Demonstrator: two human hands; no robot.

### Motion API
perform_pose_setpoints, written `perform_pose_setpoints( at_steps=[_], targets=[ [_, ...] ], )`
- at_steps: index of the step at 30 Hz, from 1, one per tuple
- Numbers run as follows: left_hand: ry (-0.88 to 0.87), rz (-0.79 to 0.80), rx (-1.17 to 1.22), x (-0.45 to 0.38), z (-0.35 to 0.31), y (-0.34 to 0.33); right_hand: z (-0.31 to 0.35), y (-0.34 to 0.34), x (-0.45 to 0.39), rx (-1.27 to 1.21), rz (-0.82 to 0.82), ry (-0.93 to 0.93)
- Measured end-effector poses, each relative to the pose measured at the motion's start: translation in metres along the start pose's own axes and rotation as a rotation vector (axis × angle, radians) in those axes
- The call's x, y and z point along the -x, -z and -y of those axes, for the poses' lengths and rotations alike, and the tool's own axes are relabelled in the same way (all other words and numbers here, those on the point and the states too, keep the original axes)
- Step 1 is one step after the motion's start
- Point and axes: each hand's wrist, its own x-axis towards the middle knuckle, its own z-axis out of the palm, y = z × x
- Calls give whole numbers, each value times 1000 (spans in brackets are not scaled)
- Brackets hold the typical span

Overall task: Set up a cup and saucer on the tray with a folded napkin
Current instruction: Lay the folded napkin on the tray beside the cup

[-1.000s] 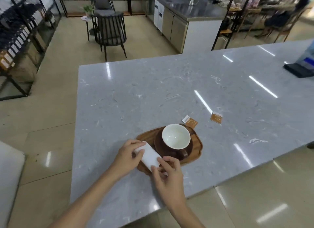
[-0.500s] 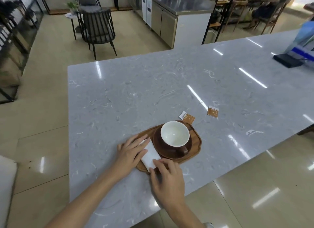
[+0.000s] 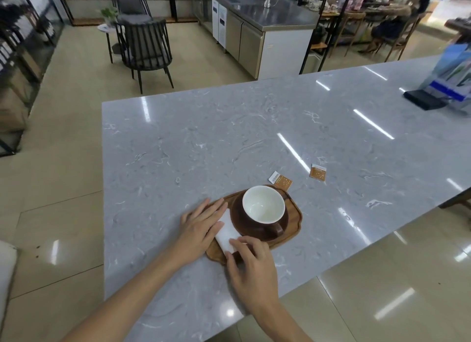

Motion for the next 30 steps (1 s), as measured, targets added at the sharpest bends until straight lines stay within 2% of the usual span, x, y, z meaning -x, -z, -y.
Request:
perform_pose_setpoints(
  at_steps=[9, 17, 20, 24, 30],
  targets=[
    [-112, -149, 133, -26, -10, 38, -13, 75, -58, -156, -156, 100],
    [32, -190, 272, -75, -28, 45, -65, 110, -134, -215, -129, -4],
    [94, -205, 294, -97, -37, 37, -96, 106, -163, -202, -53, -93],
    [188, -127, 327, -127, -49, 25, -137, 91, -200, -144, 82, -175],
    [341, -7, 377, -166, -66, 8, -171, 68, -233, 13, 405, -237]
  ],
)
